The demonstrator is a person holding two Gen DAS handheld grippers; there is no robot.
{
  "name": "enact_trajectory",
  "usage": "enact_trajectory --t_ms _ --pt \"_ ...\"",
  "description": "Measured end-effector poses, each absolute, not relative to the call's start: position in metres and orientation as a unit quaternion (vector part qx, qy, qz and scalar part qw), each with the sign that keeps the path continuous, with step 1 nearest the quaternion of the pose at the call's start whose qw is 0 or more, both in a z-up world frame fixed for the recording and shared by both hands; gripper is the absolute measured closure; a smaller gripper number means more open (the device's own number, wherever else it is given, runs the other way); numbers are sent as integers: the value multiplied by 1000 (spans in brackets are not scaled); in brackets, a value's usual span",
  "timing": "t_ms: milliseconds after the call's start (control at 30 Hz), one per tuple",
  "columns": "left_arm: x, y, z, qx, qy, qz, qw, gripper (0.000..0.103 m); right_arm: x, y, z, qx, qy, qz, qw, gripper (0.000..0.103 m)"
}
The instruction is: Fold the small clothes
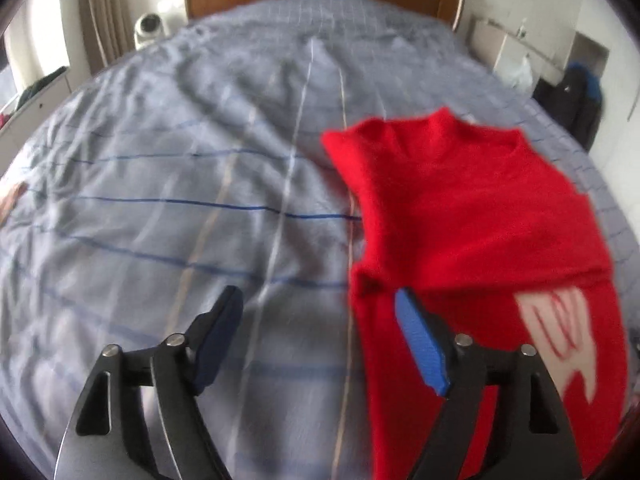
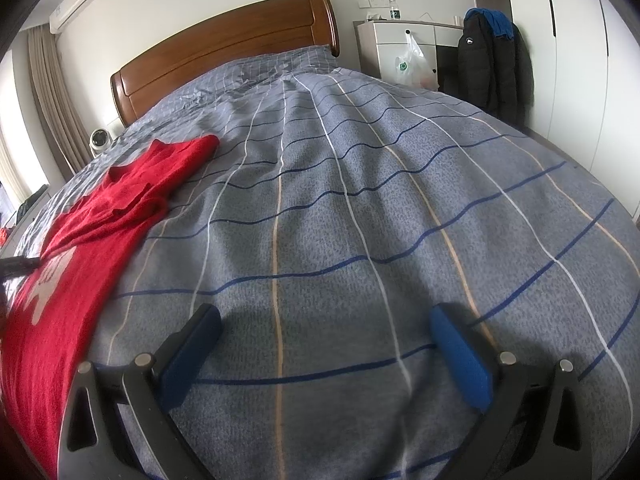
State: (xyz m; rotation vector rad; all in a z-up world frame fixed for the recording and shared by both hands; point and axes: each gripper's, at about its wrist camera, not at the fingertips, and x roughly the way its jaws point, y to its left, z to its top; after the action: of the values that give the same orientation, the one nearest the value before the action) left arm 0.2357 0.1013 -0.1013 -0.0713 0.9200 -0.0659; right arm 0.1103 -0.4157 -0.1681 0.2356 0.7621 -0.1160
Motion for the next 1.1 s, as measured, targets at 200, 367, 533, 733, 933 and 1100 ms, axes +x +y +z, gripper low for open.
enact_trajectory --t_ms 200,367,533,733,933,1100 --pt "173 138 -89 -40 408 -6 912 1 111 -416 -168 115 371 -57 920 0" --pt "172 162 -148 -67 452 15 889 0 111 -416 -168 113 372 -58 919 0" --pt "168 151 -152 -32 421 22 906 0 112 -416 -168 112 374 -58 919 0" --pt "167 154 -154 -36 418 18 908 0 113 -413 -168 108 375 -62 918 0" --pt "159 154 -154 -34 417 19 908 0 113 -413 -168 109 375 -62 919 0" --pt "158 153 -155 -34 418 19 907 0 113 -412 -168 109 375 -62 919 0"
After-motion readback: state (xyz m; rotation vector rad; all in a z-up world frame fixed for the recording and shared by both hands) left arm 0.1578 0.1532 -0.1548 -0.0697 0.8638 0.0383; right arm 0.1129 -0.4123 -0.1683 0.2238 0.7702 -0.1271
